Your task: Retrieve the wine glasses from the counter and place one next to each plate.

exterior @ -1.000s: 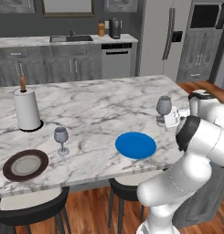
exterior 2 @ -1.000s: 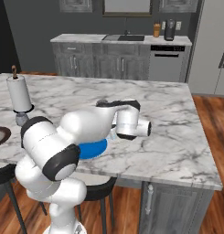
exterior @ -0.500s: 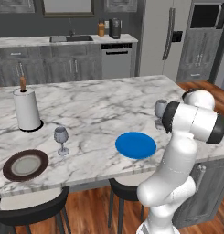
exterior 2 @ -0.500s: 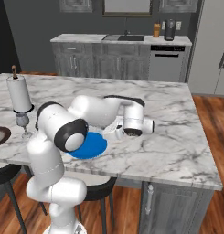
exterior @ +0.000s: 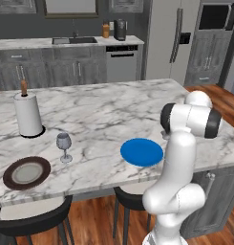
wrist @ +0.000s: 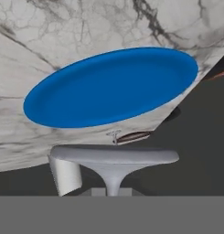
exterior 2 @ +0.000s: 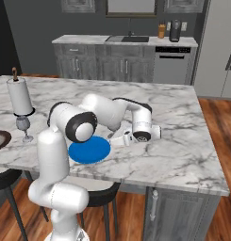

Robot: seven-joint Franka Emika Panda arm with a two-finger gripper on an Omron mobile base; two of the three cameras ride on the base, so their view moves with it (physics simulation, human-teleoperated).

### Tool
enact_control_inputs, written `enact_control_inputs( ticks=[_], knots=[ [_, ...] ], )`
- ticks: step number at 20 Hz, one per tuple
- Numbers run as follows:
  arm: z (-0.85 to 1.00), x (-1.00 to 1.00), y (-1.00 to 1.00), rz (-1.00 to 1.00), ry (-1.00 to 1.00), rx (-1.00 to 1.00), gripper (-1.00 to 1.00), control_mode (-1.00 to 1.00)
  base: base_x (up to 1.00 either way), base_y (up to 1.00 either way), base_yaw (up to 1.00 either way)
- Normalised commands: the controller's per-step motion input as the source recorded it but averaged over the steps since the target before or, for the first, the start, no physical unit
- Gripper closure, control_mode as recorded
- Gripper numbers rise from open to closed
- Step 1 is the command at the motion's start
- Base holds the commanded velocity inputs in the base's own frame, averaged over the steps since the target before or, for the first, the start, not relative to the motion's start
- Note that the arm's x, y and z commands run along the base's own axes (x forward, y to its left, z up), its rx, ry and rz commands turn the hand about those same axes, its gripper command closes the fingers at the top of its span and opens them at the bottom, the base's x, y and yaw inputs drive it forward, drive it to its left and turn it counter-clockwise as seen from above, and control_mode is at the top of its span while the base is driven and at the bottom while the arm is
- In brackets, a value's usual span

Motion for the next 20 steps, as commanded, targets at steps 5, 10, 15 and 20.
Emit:
enact_control_inputs(
  ticks=[5, 10, 15, 20],
  knots=[
    [-0.13, 0.01, 0.0, -0.04, -0.01, 0.0, 1.0, -1.0, 0.0, 0.0, 0.0],
    [-0.08, 0.0, 0.0, -0.01, -0.16, 0.0, 1.0, -1.0, 0.0, 0.0, 0.0],
    [-0.08, 0.0, -0.02, -0.02, -0.12, 0.0, 1.0, -1.0, 0.0, 0.0, 0.0],
    [-0.13, 0.05, -0.11, 0.0, -0.01, 0.0, 1.0, -1.0, 0.0, 0.0, 0.0]
  ],
)
